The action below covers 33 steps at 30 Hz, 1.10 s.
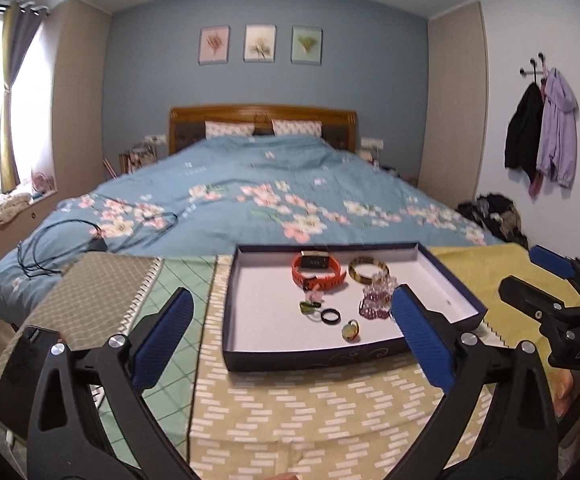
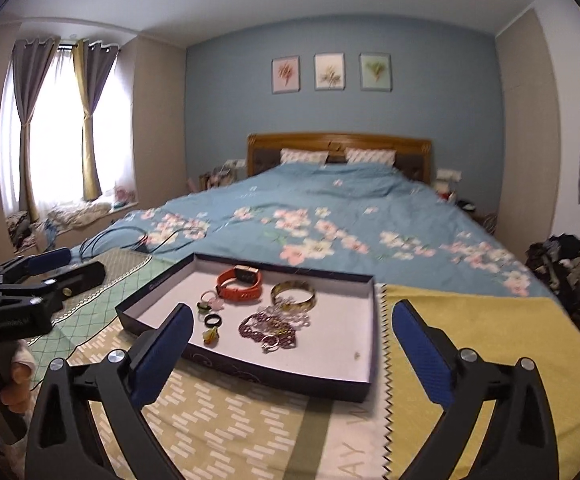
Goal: Organize jewelry
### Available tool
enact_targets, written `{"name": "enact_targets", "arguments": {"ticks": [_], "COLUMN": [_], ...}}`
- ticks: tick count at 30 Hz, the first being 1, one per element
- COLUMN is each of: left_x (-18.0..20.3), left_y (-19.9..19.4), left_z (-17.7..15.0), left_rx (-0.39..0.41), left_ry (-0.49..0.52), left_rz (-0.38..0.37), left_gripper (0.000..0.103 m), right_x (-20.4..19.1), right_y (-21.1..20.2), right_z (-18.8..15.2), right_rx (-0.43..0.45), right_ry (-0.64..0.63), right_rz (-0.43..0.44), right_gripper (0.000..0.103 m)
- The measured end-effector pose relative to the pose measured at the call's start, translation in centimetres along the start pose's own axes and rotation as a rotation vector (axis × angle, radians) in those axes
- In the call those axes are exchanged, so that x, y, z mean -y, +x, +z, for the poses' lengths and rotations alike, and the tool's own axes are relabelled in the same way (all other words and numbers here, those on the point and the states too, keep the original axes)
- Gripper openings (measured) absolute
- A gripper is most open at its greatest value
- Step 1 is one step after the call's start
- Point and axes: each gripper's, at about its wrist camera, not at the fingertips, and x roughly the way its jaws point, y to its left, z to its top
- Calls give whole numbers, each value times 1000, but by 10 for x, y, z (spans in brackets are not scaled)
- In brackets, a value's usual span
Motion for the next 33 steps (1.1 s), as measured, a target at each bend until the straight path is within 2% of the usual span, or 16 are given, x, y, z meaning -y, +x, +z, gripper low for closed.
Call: {"name": "enact_targets", "arguments": {"ticks": [4,12,17,33], "left_x": [-1,-1,3,7], "left_y": [-33,-70,-80,-85], "left_z": [-5,-12,-11,-8], "left_rx": [78,145,173,186], "left_ry": [-4,-4,8,-3], "left_rz": [17,34,39,54], "left_gripper": [98,98,98,98], "right_x": [-1,-5,-8,-10], "right_y": [-15,-32,-37,-57], "right_z": [-5,-13,-15,-13], "right_rx": [29,63,76,152], "right_ry": [13,47,48,45], "right_rz": [-9,-23,-29,-70], "right_gripper": [96,96,96,96]}}
